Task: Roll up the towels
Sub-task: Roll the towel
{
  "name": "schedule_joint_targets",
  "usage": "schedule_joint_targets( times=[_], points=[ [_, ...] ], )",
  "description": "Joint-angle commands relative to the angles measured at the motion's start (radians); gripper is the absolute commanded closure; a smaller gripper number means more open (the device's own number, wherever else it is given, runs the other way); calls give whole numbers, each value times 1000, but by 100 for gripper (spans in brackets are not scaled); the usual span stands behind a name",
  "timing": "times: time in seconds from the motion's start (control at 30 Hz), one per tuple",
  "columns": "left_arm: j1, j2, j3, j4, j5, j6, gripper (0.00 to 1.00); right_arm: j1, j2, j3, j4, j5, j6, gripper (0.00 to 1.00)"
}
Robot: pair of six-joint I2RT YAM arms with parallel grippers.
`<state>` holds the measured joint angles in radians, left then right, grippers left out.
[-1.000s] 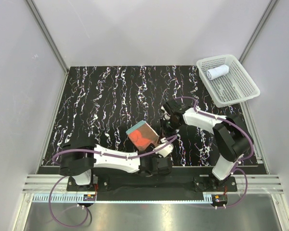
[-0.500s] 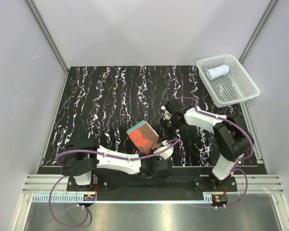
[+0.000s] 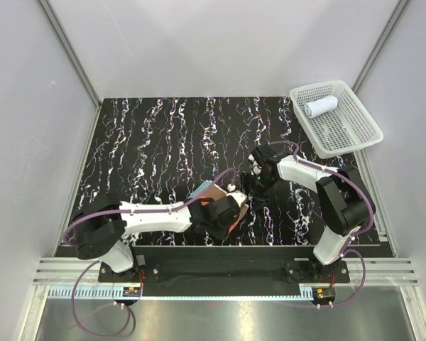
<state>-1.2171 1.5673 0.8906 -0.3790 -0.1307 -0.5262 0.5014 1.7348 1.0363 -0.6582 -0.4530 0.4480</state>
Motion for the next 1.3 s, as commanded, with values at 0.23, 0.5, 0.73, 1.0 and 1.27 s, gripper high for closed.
schedule_joint_targets(
  times=[0.23, 0.5, 0.73, 1.0, 1.27],
  points=[
    [178, -96, -110, 225, 422, -119, 88, -35, -93, 217, -170, 329, 3, 16],
    [390, -82, -229, 568, 715, -320, 89, -34, -359, 1, 104, 130, 72, 16],
    [488, 16, -254, 676, 812, -409, 90, -35, -432, -281, 403, -67, 218, 16],
    [560, 105, -363, 1003, 862, -627, 90, -34, -376, -438, 757, -144, 377, 17],
    [584, 148, -444, 1195, 864, -736, 91, -21, -255, -483, 911, -142, 434, 22]
  ],
)
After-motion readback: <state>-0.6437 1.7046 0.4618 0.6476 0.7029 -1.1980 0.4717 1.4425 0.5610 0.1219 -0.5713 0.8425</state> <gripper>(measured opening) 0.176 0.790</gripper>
